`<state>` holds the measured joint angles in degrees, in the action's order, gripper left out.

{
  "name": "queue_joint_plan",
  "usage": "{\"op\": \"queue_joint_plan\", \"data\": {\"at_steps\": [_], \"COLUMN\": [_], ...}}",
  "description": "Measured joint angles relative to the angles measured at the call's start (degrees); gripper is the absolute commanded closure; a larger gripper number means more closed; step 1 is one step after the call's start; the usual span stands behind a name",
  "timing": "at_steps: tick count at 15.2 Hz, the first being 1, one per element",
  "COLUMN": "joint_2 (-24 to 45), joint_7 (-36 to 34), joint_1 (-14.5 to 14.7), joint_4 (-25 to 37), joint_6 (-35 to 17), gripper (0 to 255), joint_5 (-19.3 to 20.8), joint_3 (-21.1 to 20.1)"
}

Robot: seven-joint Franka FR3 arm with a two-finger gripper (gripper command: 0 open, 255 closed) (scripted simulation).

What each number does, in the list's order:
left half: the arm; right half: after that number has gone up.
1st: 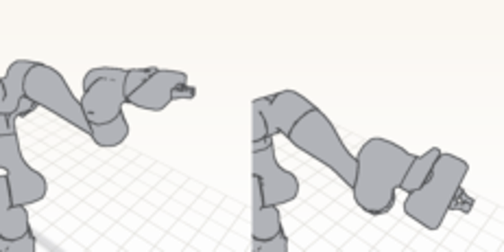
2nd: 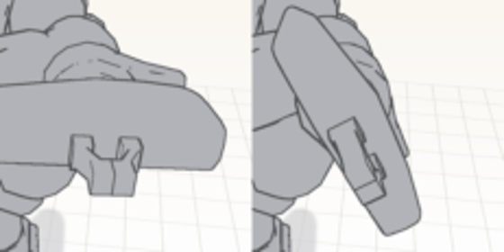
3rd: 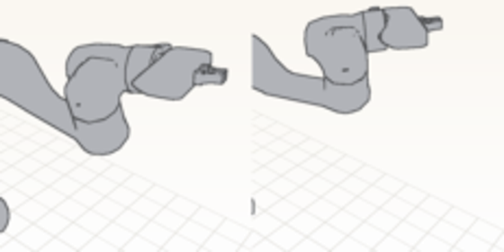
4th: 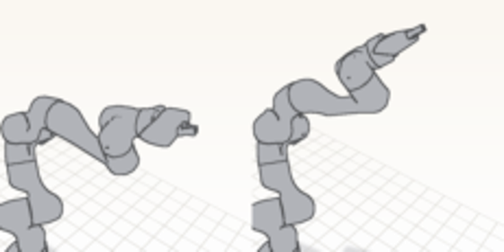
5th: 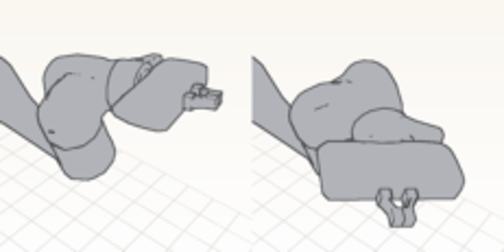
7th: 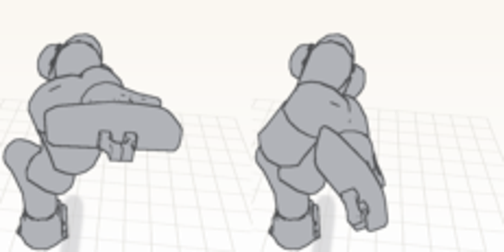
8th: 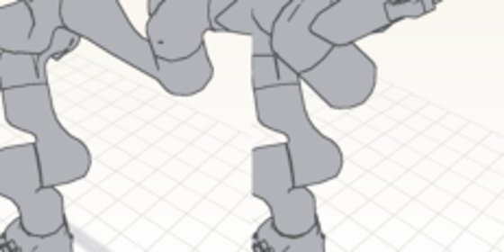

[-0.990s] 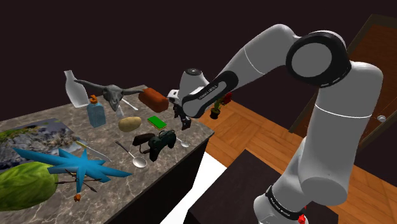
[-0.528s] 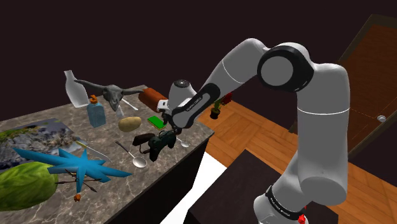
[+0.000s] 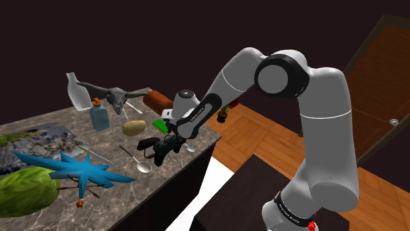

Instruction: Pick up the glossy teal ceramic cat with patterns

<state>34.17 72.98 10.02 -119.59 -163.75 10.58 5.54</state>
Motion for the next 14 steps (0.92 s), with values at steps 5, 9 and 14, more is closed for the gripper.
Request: {"op": "queue_joint_plan", "data": {"at_steps": [5, 9, 14], "joint_2": [0.1, 0.1, -1.9], "joint_7": [0.0, 0.0, 0.3], "joint_1": [0.0, 0.0, -0.1], "joint_4": [0.1, 0.1, -0.5], "joint_6": [-0.1, -0.1, 1.4], "gripper": [255, 255, 255], "joint_5": [0.0, 0.0, -0.1], "joint_3": [0.0, 0.0, -0.1]}}
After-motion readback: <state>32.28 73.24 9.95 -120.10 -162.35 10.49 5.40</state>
